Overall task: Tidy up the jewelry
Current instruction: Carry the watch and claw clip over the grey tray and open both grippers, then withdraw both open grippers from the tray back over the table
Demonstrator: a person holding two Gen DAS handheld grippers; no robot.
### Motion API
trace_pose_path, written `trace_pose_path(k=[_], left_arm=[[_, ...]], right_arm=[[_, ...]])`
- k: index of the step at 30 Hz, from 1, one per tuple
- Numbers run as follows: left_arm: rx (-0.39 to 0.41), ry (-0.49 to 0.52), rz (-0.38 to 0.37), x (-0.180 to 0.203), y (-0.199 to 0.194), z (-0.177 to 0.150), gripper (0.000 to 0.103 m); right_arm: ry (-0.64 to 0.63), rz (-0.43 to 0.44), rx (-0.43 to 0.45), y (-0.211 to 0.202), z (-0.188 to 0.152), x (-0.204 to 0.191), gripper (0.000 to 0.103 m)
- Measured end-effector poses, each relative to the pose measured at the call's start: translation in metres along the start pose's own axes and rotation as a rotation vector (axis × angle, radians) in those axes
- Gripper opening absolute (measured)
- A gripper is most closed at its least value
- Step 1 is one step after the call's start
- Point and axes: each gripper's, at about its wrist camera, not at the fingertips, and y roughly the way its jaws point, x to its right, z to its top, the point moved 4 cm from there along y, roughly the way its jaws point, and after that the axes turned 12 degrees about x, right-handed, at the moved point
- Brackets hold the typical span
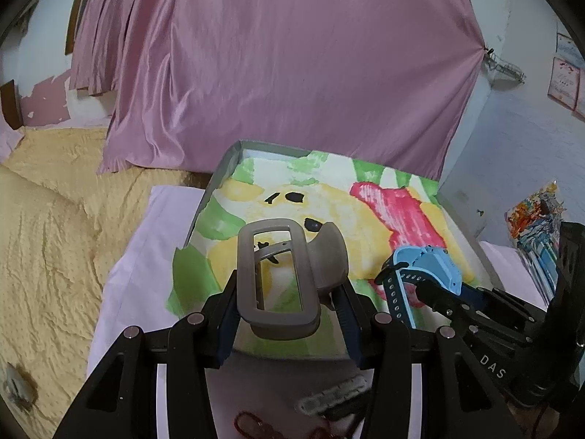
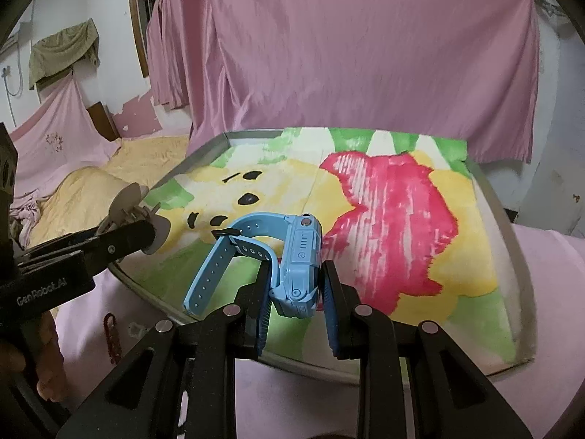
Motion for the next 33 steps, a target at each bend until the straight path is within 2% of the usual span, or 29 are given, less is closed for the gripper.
trace_pose_path(k=[4,10,11,13,14,17,20,22,24,27,30,33], left_arm=[[-0.030,0.002,0.001,-0.001,0.011,-0.001,0.045],[-0.052,0.006,0.000,0.001,0.016,-0.006,0.046],[-0.047,0.008,0.001,0.001,0.014,-0.006,0.047],[-0.038,0.005,-0.005,0.002,0.012,-0.006,0.059],[-0.025,0.001,-0.003,0.002,0.009,-0.006,0.069],[0.019,-0.001,-0.001,0.003,-0.003,-0.004,0.071],[0.047,-0.007,0.000,0.003,-0.013,-0.005,0.073],[0.082,-0.012,0.005,0.004,-0.026,-0.006,0.079],[0.126,-0.012,0.007,0.006,-0.040,-0.007,0.087],[0.215,-0.008,0.011,0.009,-0.065,-0.010,0.102],[0.310,-0.002,0.017,0.011,-0.089,-0.015,0.102],[0.363,0.007,0.027,0.013,-0.108,-0.022,0.103]], right_arm=[[0.010,-0.010,-0.024,0.004,-0.002,0.003,0.024],[0.026,-0.013,-0.038,0.006,-0.004,0.007,0.033],[0.025,-0.014,-0.038,0.006,-0.004,0.008,0.033],[0.033,-0.010,-0.027,0.001,-0.004,0.010,0.034],[0.040,-0.005,-0.014,-0.002,-0.004,0.011,0.035],[0.045,-0.015,0.034,-0.014,-0.002,0.014,0.047],[0.071,-0.027,0.107,-0.036,0.000,0.020,0.050],[0.090,-0.036,0.151,-0.050,0.000,0.024,0.061],[0.105,-0.041,0.208,-0.069,-0.001,0.027,0.077],[0.115,-0.044,0.272,-0.093,-0.003,0.030,0.089],[0.128,-0.050,0.332,-0.116,-0.008,0.033,0.095],[0.144,-0.056,0.383,-0.135,-0.017,0.035,0.096]])
